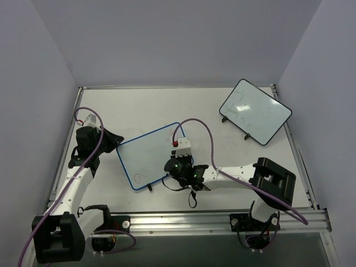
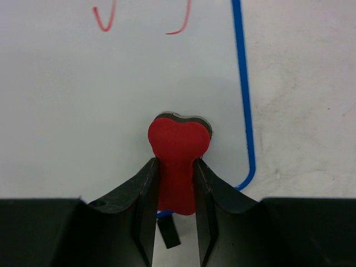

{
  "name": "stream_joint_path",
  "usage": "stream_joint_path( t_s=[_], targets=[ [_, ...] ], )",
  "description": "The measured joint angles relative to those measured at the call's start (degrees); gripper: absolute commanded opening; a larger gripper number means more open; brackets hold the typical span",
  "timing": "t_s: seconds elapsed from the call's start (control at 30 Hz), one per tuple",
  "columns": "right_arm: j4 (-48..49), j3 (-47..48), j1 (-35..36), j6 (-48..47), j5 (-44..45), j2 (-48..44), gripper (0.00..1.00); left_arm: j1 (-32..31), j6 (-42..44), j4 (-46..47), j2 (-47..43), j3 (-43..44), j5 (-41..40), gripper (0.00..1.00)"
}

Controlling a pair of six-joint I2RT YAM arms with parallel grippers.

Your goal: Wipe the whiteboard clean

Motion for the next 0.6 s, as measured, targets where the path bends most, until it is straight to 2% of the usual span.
stream_joint_path(
  t_s=[0.27,0.6],
  targets=[
    [1.64,3.93,2.93,-1.55,0.33,3.34,0.00,-0.07,0.00,0.04,0.00,0.00,-0.02,0.02],
    [4.13,0.72,-0.85,-0.57,-0.90,0.76,0.00,-0.13,0.00,0.07,0.00,0.00,0.02,0.02]
  ],
)
